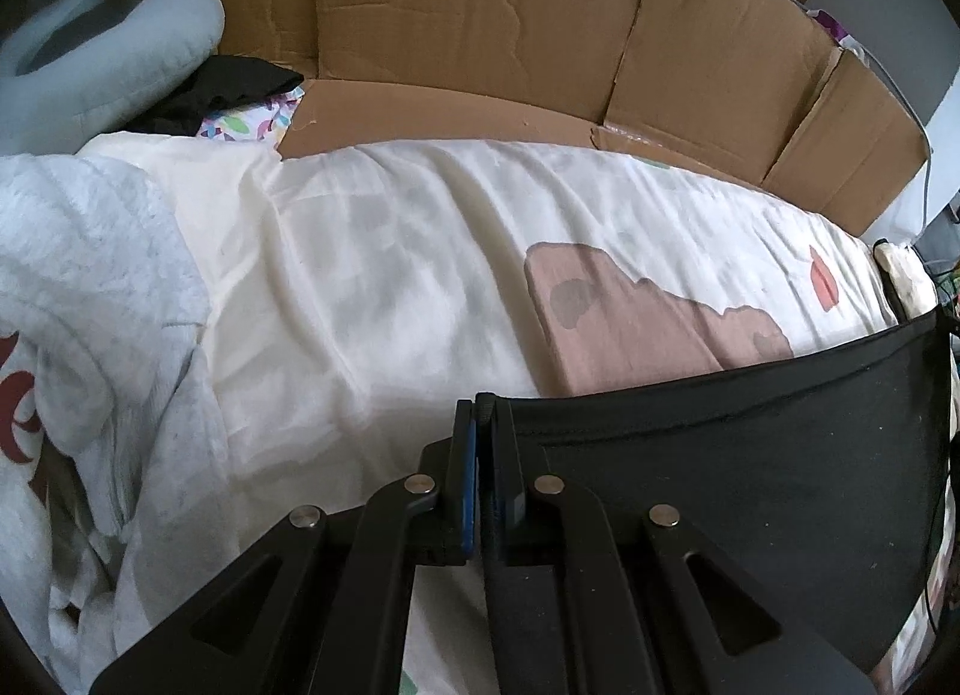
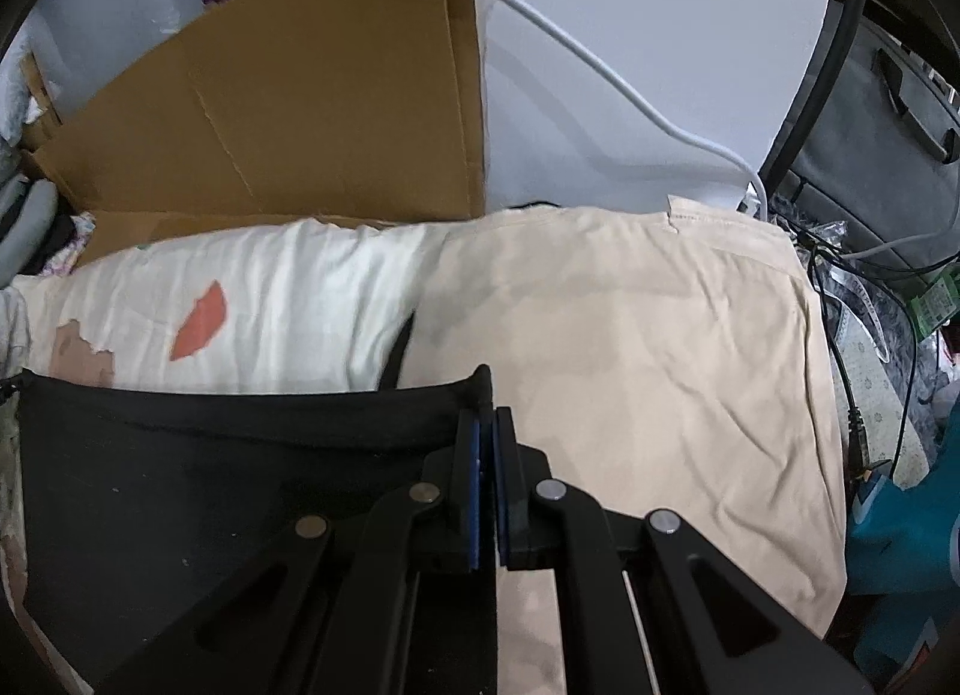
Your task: Fold clothes
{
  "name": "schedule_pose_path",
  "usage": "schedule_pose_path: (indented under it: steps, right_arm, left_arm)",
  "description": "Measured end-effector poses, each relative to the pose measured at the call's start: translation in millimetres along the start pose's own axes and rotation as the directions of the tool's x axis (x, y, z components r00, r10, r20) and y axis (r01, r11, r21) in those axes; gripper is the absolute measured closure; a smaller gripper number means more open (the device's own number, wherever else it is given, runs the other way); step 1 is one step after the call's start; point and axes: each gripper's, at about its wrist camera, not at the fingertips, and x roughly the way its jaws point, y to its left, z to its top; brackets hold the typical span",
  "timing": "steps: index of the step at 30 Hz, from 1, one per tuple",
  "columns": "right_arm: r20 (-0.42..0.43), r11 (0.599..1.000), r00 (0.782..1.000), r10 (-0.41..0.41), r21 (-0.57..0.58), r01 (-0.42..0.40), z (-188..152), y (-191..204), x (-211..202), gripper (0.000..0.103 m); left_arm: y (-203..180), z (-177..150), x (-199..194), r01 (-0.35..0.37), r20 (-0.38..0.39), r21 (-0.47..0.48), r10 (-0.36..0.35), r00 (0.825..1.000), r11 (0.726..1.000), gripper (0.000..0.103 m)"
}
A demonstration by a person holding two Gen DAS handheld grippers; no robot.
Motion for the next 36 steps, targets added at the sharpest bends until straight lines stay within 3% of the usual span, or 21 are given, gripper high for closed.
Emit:
schedule_pose_path:
  steps: [5,8,12,15,19,26,32,36]
  right_arm:
    - [-0.037,0.999,0.999,-0.040,0.007,0.040,-3.7,-0.9,13.0,0.099]
    - [-0.029,0.999,1.000,-0.011,0.049,0.013,-3.8,-5.0,5.0,0.091]
    - [0.020,0.998,1.000,-0.011,0.061,0.010,-7.7,-6.8,-13.0,0.078]
    - [0.052,0.995,0.997,0.051,0.081,-0.055,-15.9,-3.1,-30.4,0.078]
    - [0.065,0.987,0.986,0.156,0.018,-0.158,-35.9,22.3,-50.7,0.078]
    - [0.001,0.953,0.958,0.287,-0.105,-0.285,-79.4,71.2,-61.7,0.078]
    - [-0.044,0.920,0.926,0.376,-0.103,-0.379,-108.8,94.3,-65.8,0.078]
    - [-0.062,0.909,0.915,0.398,-0.107,-0.402,-126.1,109.2,-68.8,0.078]
  left_arm:
    - [-3.1,0.9,25.1,-0.014,-0.077,0.000,0.014,0.997,1.000,0.099]
    - [-0.5,2.3,26.9,-0.017,-0.094,-0.032,0.014,0.995,0.999,0.096]
    - [-1.4,7.4,8.5,-0.062,-0.085,-0.038,0.059,0.995,0.997,0.072]
    - [-11.0,6.3,-11.1,-0.040,-0.066,-0.031,0.038,0.997,0.999,0.071]
    - [-38.2,-0.7,-30.0,-0.014,-0.076,0.016,0.015,0.997,1.000,0.071]
    - [-94.2,-20.2,-56.8,0.062,-0.098,0.056,-0.056,0.994,0.997,0.071]
    - [-136.7,-53.4,-71.0,0.090,-0.125,0.055,-0.082,0.989,0.994,0.071]
    - [-158.4,-72.8,-79.2,0.089,-0.134,0.044,-0.082,0.988,0.995,0.071]
